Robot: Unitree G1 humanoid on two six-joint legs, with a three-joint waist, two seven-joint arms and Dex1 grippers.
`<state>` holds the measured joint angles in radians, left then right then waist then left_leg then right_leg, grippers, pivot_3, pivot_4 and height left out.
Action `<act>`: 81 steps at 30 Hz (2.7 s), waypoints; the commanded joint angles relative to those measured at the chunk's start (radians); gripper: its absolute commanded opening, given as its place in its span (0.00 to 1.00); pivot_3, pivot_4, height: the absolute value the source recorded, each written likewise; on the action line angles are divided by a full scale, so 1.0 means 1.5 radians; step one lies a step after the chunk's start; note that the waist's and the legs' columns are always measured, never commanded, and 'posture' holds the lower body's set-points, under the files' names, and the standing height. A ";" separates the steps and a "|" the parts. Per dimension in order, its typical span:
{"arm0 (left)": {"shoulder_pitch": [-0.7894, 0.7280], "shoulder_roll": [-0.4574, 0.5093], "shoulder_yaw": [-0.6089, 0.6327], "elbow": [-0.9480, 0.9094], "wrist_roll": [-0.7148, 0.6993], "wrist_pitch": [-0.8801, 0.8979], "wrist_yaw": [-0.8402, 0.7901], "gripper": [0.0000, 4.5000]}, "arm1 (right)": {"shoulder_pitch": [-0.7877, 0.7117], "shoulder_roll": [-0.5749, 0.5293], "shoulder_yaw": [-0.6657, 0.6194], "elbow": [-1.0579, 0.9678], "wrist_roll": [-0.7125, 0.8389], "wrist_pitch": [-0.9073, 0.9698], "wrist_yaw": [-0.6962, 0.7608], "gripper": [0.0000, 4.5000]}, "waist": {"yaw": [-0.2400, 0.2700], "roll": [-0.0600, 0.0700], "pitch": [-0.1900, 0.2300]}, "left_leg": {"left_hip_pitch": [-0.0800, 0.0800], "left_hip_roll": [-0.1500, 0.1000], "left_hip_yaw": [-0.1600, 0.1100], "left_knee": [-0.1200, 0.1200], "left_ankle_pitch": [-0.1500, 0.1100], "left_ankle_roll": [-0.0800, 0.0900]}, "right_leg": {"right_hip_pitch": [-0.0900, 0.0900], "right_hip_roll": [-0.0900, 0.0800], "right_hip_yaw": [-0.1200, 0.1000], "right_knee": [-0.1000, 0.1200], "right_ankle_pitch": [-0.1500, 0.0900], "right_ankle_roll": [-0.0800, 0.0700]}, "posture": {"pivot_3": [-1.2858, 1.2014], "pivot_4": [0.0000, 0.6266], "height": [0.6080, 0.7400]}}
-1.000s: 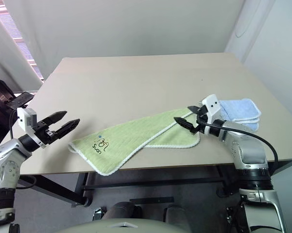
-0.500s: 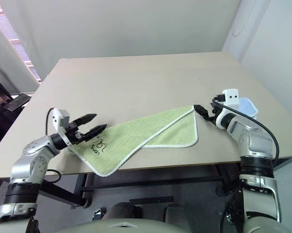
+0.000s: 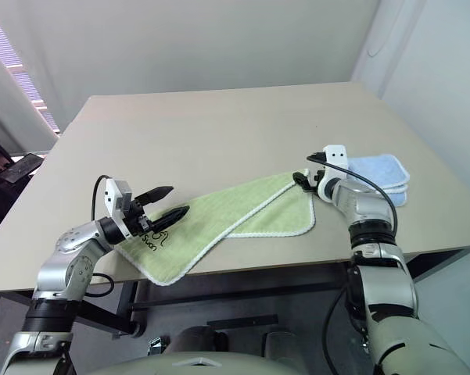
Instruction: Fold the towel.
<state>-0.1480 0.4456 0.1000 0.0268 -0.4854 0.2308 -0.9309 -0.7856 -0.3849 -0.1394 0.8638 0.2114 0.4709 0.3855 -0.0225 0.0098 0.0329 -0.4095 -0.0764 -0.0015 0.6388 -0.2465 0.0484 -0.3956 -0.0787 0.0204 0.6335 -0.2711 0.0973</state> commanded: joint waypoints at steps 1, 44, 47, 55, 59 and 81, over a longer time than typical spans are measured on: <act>0.003 0.011 0.023 -0.040 -0.013 0.003 0.011 0.99 | -0.055 0.021 -0.005 0.066 -0.015 -0.066 -0.018 1.00 | 0.000 0.000 0.000 | 0.000 0.000 0.000 -0.001 0.001 -0.001 | 0.000 0.000 0.000 0.000 0.000 0.000 | 0.52 0.00 0.97; 0.140 0.120 -0.129 -0.153 0.138 -0.086 -0.058 1.00 | -0.055 0.071 -0.032 -0.214 -0.024 0.057 -0.165 0.01 | 0.003 0.001 0.000 | 0.001 0.000 -0.001 -0.005 0.005 -0.008 | -0.006 0.000 0.000 0.010 -0.002 -0.006 | 0.52 0.00 0.97; 0.130 0.118 -0.153 -0.100 0.184 -0.137 -0.052 1.00 | -0.057 0.064 -0.042 -0.207 -0.023 0.057 -0.176 0.01 | 0.003 0.001 0.000 | 0.001 0.000 -0.001 -0.005 0.005 -0.008 | -0.006 0.000 0.000 0.010 -0.002 -0.006 | 0.52 0.00 0.97; 0.091 0.098 -0.178 -0.032 0.218 -0.176 -0.040 0.91 | -0.058 0.065 -0.054 -0.200 -0.017 0.058 -0.191 0.00 | 0.003 0.001 0.000 | 0.001 0.000 -0.001 -0.005 0.005 -0.008 | -0.007 0.000 0.000 0.010 -0.002 -0.005 | 0.52 0.00 0.97; 0.090 0.094 -0.162 -0.049 0.185 -0.149 -0.049 0.64 | -0.052 0.068 -0.051 -0.197 -0.017 0.058 -0.191 0.00 | 0.004 0.001 0.000 | 0.001 0.000 -0.001 -0.005 0.005 -0.008 | -0.006 0.000 0.000 0.010 -0.002 -0.005 | 0.52 0.00 0.97; 0.108 0.193 -0.059 -0.184 -0.025 0.107 -0.105 0.01 | 0.016 0.010 0.012 -0.198 -0.079 0.074 -0.143 0.00 | -0.016 0.001 0.001 | 0.002 0.003 -0.001 -0.005 0.007 -0.005 | -0.006 0.003 0.001 0.011 0.000 -0.008 | 0.52 0.00 0.97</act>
<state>0.0162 0.7103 -0.0381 -0.2123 -0.4867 0.3670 -1.0750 -0.7501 -0.3551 -0.1315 0.5945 0.1124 0.5859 0.1667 -0.0466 0.0117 0.0340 -0.4070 -0.0724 -0.0035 0.6314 -0.2367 0.0406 -0.4044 -0.0737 0.0213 0.6495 -0.2712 0.0857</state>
